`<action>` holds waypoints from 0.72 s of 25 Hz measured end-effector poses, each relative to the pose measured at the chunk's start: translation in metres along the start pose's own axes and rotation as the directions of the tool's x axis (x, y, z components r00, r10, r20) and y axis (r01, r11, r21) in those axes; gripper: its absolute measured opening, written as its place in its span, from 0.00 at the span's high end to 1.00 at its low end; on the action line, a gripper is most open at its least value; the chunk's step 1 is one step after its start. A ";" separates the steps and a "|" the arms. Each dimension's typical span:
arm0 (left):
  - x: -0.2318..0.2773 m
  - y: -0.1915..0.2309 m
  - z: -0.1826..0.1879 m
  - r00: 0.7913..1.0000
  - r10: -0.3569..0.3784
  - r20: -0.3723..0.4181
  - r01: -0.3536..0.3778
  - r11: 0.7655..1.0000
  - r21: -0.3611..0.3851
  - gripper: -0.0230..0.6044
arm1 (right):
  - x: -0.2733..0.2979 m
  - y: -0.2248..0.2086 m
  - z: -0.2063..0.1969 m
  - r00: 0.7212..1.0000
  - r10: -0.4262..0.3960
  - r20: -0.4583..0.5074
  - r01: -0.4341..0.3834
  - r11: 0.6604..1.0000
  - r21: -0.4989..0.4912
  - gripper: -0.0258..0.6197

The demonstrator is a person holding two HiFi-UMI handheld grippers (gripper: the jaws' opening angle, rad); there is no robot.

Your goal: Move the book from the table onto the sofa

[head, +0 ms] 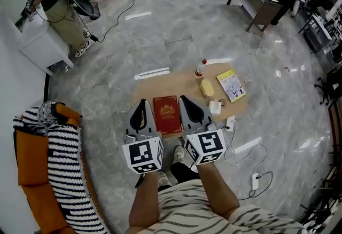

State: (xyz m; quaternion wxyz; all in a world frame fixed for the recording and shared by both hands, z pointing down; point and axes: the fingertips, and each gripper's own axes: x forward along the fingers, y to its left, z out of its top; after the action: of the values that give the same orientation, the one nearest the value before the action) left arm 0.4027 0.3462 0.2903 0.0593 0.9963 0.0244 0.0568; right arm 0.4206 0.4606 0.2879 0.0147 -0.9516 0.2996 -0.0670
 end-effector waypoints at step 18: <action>0.094 0.004 -0.126 0.968 0.049 -0.248 -0.052 0.999 -0.003 0.95 | 0.085 -0.075 -0.139 0.967 0.036 -0.251 -0.017 0.997 0.075 0.94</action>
State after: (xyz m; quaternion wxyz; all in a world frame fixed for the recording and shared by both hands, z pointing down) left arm 0.4819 0.3619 0.4252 0.0592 0.9815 0.0060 0.1822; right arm 0.5129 0.4750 0.4410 0.0118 -0.9301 0.3091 -0.1981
